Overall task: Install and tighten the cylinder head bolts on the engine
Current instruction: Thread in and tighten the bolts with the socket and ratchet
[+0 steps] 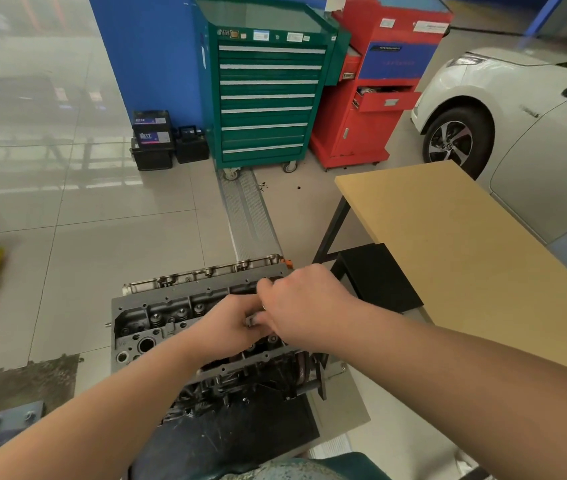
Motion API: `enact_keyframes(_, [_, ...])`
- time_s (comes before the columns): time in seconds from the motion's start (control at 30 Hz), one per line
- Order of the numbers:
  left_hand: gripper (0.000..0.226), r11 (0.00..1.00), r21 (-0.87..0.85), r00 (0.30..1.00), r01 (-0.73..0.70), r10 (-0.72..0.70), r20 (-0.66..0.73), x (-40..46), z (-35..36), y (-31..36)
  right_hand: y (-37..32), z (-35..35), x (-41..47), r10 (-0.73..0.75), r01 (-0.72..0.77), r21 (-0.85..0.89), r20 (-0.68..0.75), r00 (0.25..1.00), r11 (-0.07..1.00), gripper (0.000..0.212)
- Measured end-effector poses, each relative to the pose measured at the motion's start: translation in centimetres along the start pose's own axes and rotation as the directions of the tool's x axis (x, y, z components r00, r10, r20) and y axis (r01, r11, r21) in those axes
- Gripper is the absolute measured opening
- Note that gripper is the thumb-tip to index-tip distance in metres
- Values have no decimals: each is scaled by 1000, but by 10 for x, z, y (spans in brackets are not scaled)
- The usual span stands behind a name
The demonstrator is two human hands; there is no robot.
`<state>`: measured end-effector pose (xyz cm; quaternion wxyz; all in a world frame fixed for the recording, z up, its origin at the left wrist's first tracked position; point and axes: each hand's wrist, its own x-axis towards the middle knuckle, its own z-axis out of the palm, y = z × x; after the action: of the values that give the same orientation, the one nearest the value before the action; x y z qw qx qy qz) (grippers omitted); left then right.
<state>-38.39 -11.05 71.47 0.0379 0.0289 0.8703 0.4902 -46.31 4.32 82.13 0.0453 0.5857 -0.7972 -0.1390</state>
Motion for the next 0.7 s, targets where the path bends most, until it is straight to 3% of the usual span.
enact_keyframes(0.1, [33, 997, -2, 979, 76, -75, -190, -3, 13, -1, -1, 5, 3, 87, -89, -48, -43, 995, 995, 60])
enact_keyframes(0.2, [29, 994, 93, 959, 64, -35, -280, -6, 17, -7, 5, 8, 2, 54, -53, 8, -55, 997, 999, 59])
enact_keyframes(0.27, [16, 984, 179, 973, 11, 31, -229, -8, 14, -10, 9, 9, -3, -84, 88, 76, -57, 995, 993, 41])
enact_keyframes(0.33, [19, 961, 274, 990, -42, 78, -119, -7, 7, -12, 15, 6, -5, -169, 171, 127, -27, 985, 977, 43])
enact_keyframes(0.4, [21, 935, 345, 996, -78, 87, -9, -3, -2, -11, 13, 4, -5, -177, 174, 155, 3, 984, 972, 40])
enact_keyframes(0.47, [18, 942, 323, 996, -91, 95, 6, 0, -4, -6, 9, 4, -4, -117, 114, 113, 18, 993, 987, 23])
enact_keyframes(0.5, [16, 954, 293, 996, -72, 86, -37, -1, -1, -4, 8, 5, -4, -67, 66, 86, 8, 998, 994, 25])
enact_keyframes(0.57, [17, 970, 243, 984, 2, 41, -173, -6, 11, -2, 4, 2, -5, 9, -9, 69, 9, 1000, 998, 48])
enact_keyframes(0.63, [16, 968, 247, 957, 38, 36, -288, -11, 28, -2, 2, 0, -5, -24, 23, 48, 15, 1000, 999, 72])
enact_keyframes(0.7, [12, 963, 267, 943, 32, 60, -327, -13, 39, -1, 5, -5, -3, -54, 53, 46, 18, 998, 998, 65])
